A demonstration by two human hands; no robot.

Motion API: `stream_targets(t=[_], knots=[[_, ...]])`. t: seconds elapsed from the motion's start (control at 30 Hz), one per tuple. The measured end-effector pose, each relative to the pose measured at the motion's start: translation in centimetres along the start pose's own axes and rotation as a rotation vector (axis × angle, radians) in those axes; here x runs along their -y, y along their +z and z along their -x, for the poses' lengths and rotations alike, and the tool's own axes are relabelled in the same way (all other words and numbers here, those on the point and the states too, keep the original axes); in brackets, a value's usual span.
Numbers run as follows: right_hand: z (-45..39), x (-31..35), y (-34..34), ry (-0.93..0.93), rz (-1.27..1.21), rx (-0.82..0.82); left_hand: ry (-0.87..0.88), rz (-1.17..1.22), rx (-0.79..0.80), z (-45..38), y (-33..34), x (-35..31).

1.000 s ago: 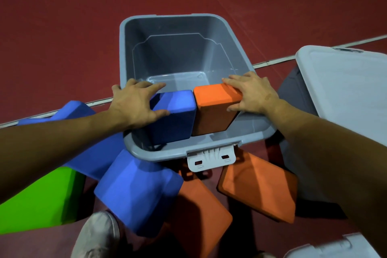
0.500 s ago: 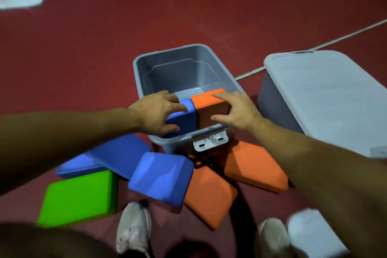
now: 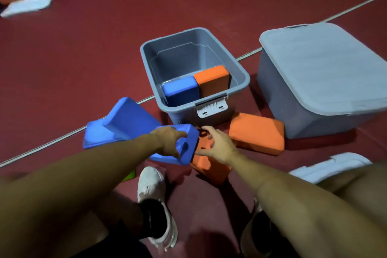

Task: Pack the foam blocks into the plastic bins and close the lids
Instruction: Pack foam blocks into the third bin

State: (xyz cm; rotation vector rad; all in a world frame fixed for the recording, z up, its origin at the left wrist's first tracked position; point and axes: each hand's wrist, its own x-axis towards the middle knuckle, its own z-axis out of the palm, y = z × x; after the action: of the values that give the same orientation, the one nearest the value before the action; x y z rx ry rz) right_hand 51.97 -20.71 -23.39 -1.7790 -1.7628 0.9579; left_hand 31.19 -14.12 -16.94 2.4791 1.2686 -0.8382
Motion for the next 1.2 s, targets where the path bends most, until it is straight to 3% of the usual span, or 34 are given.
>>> stream_targets(t=[0.23,0.33,0.47,0.6,0.77,0.93,1.0,1.13,1.2], knots=[[-1.0,-0.2,2.8,0.391,-0.518,0.205,-0.036,0.268,-0.086,0.1,4.1,1.8],[-1.8,0.8,4.4,0.417,-0.624,0.288,-0.088,0.384,-0.148,0.0,5.3,2.6],[-2.6,1.8,5.8,0.448,-0.772,0.250,-0.123,0.476,-0.159,-0.2,6.0,3.6],[-2.8,1.6,6.3,0.478,-0.902,0.298,-0.155,0.425,-0.153,0.0,6.5,4.1],[-3.1,1.3,6.4,0.412,-0.856,0.348,-0.270,0.345,-0.292,0.6,5.8,3.6],[-3.0,0.6,5.2,0.372,-0.741,0.384,-0.265,0.345,-0.303,1.0,5.3,2.8],[-2.8,-0.6,4.5,0.371,-0.579,0.315,-0.219,0.338,-0.295,1.1,5.0,3.1],[-2.7,-4.6,2.6,0.389,0.089,0.098,-0.198,0.369,-0.299,1.6,4.4,4.2],[-2.3,-6.2,1.9,0.452,0.155,0.086,-0.191,0.377,-0.314,1.9,4.3,4.7]])
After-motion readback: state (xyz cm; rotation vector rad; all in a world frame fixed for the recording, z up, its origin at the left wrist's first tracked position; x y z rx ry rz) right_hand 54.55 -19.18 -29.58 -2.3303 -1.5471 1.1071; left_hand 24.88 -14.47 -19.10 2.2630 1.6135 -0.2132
